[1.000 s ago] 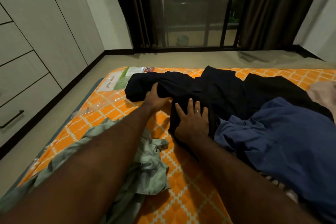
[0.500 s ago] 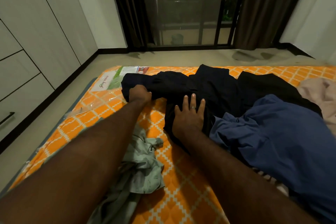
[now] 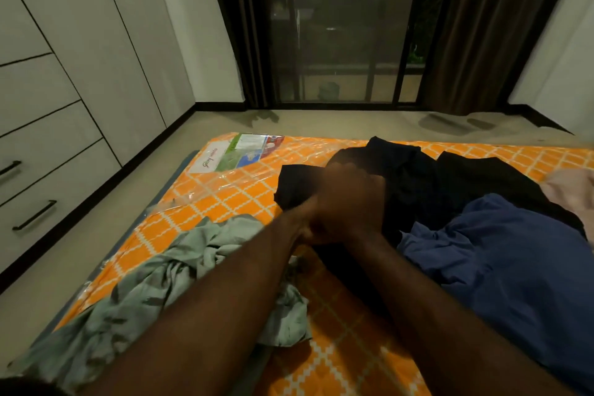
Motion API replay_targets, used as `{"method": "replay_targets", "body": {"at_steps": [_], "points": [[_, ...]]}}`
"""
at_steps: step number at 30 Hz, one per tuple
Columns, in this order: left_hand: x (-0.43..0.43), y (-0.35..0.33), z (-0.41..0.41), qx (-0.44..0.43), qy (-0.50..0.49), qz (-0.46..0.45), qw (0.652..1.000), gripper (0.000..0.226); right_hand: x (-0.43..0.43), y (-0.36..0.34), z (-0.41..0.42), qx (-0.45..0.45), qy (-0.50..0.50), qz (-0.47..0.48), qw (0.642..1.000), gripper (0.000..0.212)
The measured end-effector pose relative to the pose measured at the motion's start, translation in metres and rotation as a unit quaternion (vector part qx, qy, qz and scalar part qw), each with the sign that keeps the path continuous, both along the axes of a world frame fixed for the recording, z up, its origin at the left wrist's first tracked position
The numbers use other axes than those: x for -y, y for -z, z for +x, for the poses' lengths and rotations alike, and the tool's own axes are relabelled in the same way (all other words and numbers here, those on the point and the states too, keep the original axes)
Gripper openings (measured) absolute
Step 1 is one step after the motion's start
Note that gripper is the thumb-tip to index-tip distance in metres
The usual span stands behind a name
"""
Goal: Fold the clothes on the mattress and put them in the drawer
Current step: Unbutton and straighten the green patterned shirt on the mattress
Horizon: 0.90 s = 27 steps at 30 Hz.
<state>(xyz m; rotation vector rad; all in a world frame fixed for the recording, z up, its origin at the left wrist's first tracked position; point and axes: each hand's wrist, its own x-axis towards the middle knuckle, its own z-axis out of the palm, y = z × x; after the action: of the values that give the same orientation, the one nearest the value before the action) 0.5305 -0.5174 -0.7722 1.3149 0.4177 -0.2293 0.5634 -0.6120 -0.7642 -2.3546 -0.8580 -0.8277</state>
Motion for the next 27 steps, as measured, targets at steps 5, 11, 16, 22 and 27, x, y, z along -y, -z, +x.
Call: {"method": "replay_targets", "body": {"at_steps": [5, 11, 16, 22, 27], "points": [[-0.009, 0.008, -0.018, -0.093, 0.215, 0.121, 0.965, 0.034, 0.012, 0.017, 0.01, -0.238, -0.008, -0.171, 0.956, 0.048], [-0.062, -0.012, -0.018, -0.143, 0.111, 0.283, 0.942, 0.013, 0.019, 0.035, 0.011, -0.183, 0.026, -0.309, 0.933, 0.065], [-0.103, -0.007, -0.002, -0.084, -0.271, 0.41, 0.867, 0.039, 0.013, 0.033, 0.006, -0.173, 0.051, -0.347, 0.92, 0.068], [-0.069, 0.03, 0.0, -0.087, -0.197, 0.201, 0.956, 0.02, 0.013, 0.033, 0.016, -0.266, 0.085, -0.339, 0.898, 0.073], [-0.022, 0.044, 0.008, -0.087, -0.112, 0.146, 0.979, 0.034, 0.019, 0.03, 0.024, -0.332, 0.104, -0.326, 0.879, 0.07]]}}
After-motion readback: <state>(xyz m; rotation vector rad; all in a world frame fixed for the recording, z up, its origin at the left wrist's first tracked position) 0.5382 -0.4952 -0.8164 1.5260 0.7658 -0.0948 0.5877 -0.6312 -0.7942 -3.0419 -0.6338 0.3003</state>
